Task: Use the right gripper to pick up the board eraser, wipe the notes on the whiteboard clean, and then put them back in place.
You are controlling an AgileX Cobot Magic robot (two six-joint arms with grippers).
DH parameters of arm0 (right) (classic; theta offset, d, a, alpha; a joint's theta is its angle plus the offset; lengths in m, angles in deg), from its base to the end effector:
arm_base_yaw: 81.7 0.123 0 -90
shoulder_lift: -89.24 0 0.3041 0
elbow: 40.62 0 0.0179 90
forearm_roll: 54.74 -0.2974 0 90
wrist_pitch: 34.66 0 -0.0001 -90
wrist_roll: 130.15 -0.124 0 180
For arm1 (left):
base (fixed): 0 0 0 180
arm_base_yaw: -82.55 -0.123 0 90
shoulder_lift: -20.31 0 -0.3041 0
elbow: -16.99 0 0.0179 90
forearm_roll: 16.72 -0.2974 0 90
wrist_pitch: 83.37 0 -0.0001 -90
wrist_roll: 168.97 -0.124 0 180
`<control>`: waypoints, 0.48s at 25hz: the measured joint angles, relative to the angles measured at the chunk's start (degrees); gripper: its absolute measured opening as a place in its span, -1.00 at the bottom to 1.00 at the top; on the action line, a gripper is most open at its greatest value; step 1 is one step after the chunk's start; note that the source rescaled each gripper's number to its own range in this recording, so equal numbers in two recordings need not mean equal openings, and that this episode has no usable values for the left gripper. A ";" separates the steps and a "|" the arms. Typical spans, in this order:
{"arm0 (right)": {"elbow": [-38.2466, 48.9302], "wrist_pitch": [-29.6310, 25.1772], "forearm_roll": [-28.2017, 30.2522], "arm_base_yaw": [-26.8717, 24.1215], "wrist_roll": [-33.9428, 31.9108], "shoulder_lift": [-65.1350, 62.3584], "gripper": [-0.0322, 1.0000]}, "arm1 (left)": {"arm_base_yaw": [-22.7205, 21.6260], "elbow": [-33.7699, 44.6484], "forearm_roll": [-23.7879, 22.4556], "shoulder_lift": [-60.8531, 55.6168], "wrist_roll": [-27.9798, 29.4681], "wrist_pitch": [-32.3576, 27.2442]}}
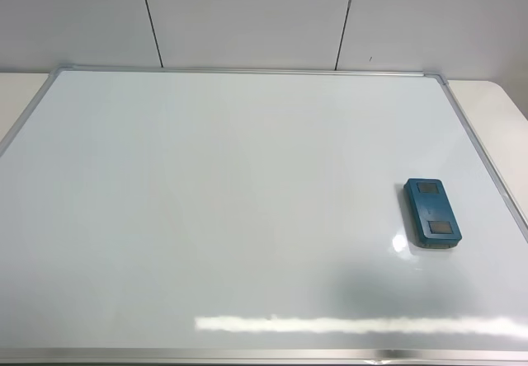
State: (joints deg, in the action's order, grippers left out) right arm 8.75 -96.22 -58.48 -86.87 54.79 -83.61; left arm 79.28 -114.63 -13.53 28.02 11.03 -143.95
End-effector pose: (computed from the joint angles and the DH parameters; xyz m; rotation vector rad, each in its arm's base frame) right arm 0.0461 0.0030 0.2816 0.0007 2.0593 -0.0308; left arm 0.0464 -0.0034 0.2890 -0.0555 2.0344 -0.0307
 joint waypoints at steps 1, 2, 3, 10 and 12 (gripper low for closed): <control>0.00 0.00 0.00 0.00 0.00 0.00 1.00 | 0.00 0.00 0.00 0.00 0.00 0.00; 0.00 0.00 0.00 0.00 0.00 0.00 1.00 | 0.00 0.00 0.00 0.00 0.00 0.00; 0.00 0.00 0.00 0.00 0.00 0.00 1.00 | 0.00 0.00 0.00 0.00 0.00 0.00; 0.00 0.00 0.00 0.00 0.00 0.00 1.00 | 0.00 0.00 0.00 0.00 0.00 0.00; 0.00 0.00 0.00 0.00 0.00 0.00 1.00 | 0.00 0.00 0.00 0.00 0.00 0.00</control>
State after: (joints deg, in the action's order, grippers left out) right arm 8.75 -96.22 -58.48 -86.87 54.79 -83.61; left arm 79.28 -114.63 -13.53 28.02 11.03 -143.95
